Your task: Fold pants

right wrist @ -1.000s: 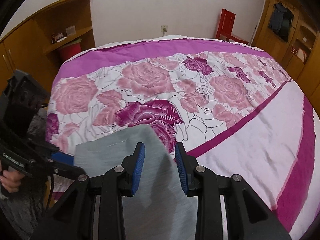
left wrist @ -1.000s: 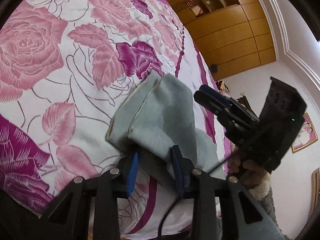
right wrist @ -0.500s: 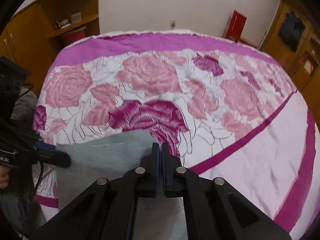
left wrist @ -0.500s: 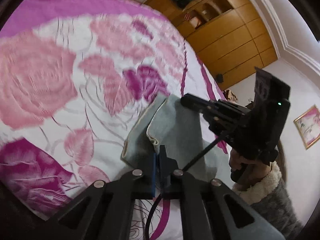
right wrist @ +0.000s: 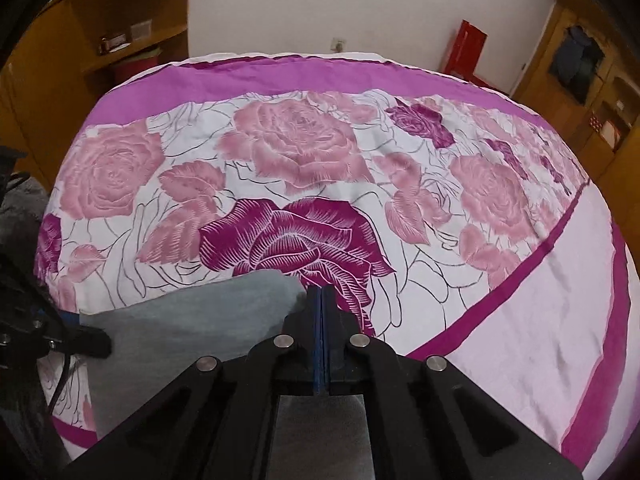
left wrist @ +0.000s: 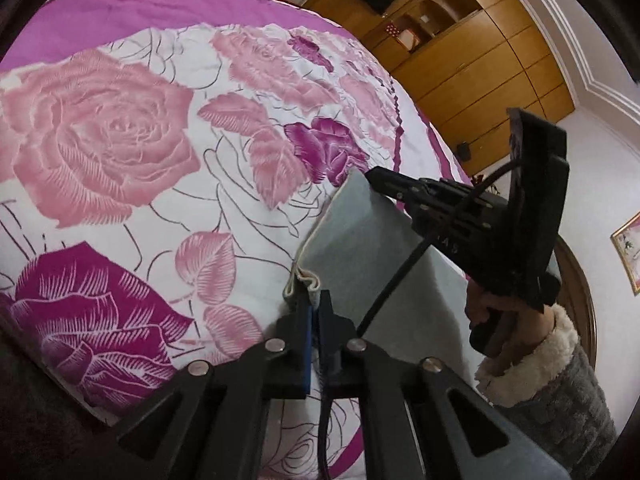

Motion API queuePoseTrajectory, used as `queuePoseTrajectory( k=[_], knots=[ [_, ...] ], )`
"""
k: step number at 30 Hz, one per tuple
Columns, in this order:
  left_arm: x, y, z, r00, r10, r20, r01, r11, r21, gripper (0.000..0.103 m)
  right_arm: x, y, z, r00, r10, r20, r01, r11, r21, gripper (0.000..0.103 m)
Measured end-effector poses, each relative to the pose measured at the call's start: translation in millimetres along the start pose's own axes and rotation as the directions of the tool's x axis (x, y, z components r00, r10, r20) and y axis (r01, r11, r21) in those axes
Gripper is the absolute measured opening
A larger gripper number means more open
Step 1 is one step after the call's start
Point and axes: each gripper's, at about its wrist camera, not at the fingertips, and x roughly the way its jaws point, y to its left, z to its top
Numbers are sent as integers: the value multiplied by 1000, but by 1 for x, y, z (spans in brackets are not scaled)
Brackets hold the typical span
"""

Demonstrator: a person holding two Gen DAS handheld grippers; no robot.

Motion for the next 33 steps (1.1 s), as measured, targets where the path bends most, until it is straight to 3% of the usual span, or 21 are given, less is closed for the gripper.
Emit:
queuePoseTrajectory(
  k=[2,6,10,13,14,15,21,24,27,29,33],
  knots=[
    [0,-2,1,1000,2,9,-2,1000,9,2,-10,0,0,999,24,29,-24,1000,12,1],
    [5,-5,4,1000,15,26,-16,1000,23,2,-14,2,-1,997,73,14,-73,997,-21,16],
    [5,-6,3,999,24,32,-25,999,33,2,-4,0,-4,989,145,-19,-145,989,-14,16],
    [5,-5,4,999,19,28,-20,999,32,2,4,4,-5,990,138,-38,-140,989,-41,16],
    [5,-5,4,1000,15,26,-16,999,29,2,4,4,-5,991,128,-31,-130,991,-41,12],
    [5,-4,4,1000,12,24,-13,1000,26,2,3,5,-5,994,110,-18,-111,993,-46,0],
    [3,-7,5,999,2,38,-4,999,38,2,-11,13,-2,999,32,31,-29,995,-101,0],
    [0,-8,7,999,-15,51,14,999,37,2,-17,9,1,998,29,48,-25,996,-91,0],
    [2,-9,9,999,-12,48,10,999,39,2,-6,6,3,992,117,-40,-120,987,-109,0],
    [4,-8,8,999,-3,39,2,999,39,2,2,8,1,990,117,-81,-127,983,-135,4],
    [4,-7,8,999,-5,36,4,999,37,2,8,13,0,992,95,-84,-109,976,-188,4]
  ],
)
